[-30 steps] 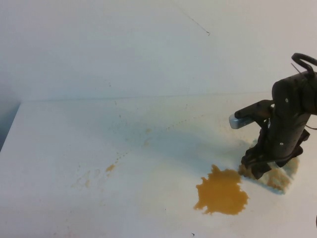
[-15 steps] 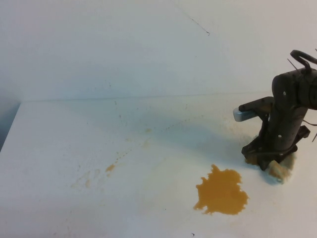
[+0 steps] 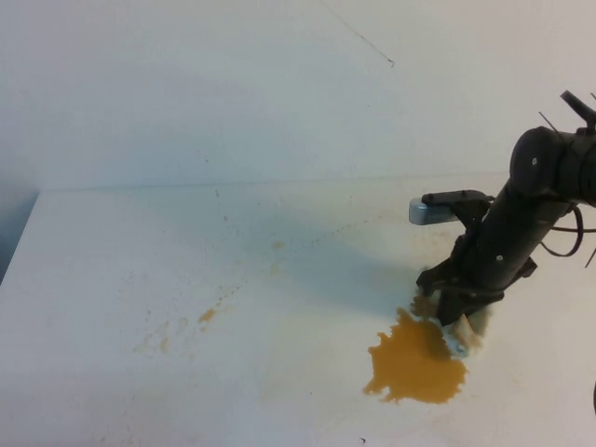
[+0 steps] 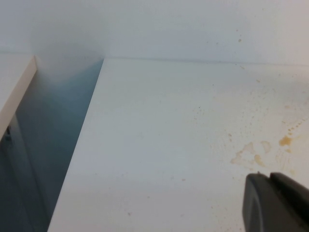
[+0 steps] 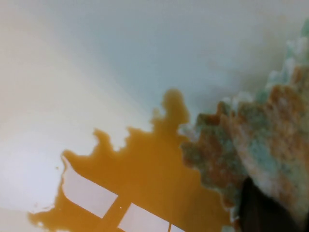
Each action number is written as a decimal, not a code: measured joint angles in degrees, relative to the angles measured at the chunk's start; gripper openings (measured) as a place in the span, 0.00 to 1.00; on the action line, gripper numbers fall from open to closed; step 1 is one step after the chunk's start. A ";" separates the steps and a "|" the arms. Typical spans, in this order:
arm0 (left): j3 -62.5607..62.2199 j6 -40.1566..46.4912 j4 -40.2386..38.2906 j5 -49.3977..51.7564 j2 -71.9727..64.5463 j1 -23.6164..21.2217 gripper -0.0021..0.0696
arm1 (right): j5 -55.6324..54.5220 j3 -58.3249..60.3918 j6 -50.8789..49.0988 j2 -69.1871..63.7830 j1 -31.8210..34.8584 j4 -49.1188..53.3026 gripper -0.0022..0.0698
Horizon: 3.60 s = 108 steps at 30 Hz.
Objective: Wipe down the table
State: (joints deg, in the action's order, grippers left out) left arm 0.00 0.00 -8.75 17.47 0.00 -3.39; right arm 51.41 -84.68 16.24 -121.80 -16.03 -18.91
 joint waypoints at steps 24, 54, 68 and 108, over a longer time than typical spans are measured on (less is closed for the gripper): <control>0.00 0.00 0.00 0.00 0.00 0.00 0.02 | 1.61 -0.03 -5.74 -0.03 -20.94 12.47 0.08; 0.00 0.00 0.00 0.00 0.00 0.00 0.02 | -8.69 25.69 -21.36 14.53 -8.80 26.29 0.07; 0.00 0.00 0.00 0.00 0.00 0.00 0.03 | -13.99 25.92 -10.28 14.66 -11.40 12.81 0.07; 0.00 0.00 0.00 0.00 0.00 0.00 0.03 | -1.36 4.10 -22.16 4.19 -17.51 26.93 0.07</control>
State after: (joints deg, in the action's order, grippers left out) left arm 0.00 0.00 -8.75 17.47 0.00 -3.39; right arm 50.05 -80.59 -5.92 -117.61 -33.55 8.01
